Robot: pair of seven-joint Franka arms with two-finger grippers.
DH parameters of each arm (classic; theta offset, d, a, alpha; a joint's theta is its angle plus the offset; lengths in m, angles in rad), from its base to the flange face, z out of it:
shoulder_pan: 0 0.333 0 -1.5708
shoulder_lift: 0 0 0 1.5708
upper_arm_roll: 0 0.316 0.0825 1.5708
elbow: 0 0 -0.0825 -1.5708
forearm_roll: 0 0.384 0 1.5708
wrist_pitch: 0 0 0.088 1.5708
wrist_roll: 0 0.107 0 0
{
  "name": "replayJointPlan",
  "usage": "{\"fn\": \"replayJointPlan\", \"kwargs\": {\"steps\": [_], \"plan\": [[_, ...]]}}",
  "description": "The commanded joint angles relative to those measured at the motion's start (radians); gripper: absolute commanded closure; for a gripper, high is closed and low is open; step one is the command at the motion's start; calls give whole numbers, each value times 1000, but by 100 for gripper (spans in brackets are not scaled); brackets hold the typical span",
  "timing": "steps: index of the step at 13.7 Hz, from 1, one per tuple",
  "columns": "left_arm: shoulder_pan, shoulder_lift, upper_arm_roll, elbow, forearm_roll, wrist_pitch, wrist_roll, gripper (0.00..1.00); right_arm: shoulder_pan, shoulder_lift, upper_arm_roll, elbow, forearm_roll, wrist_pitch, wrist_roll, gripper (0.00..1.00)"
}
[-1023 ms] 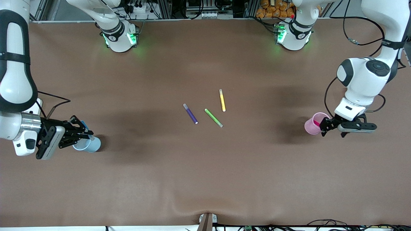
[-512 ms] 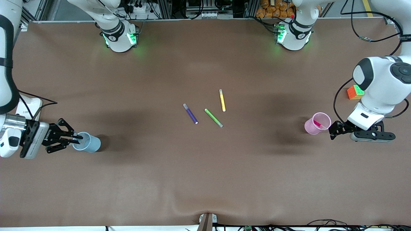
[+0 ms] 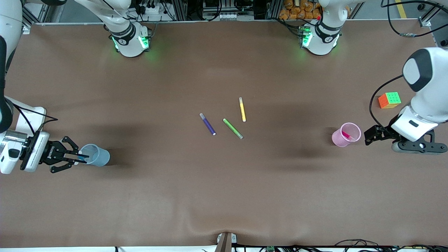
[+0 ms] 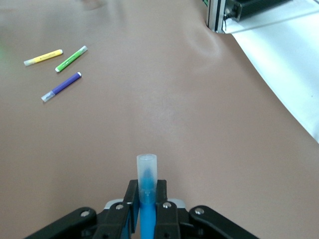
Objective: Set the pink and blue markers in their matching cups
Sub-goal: 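Carry the blue marker over the light blue cup with the right gripper, then release the blue marker into the blue cup while the left gripper withdraws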
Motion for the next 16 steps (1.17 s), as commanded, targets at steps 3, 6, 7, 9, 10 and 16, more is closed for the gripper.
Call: {"fn": "replayJointPlan", "kwargs": {"steps": [3,6,7,9,10,16], "plan": [[14,-34,-9,162,-36,-240,-8,0,-64,45,16,5,63,-94,-172,100],[14,-35,-11,297,-39,-402,-5,0,-75,58,16,5,84,-116,-234,100],[13,-41,-11,322,-40,-457,-5,0,-78,68,16,5,97,-134,-255,100],[14,-49,-11,337,-33,-518,-2,0,-87,85,16,8,98,-150,-272,100],[14,-51,-11,342,-30,-551,-2,0,-88,88,16,8,100,-151,-283,100],[4,-118,-12,343,-40,-649,-6,0,-104,130,16,8,101,-148,-320,100]]}}
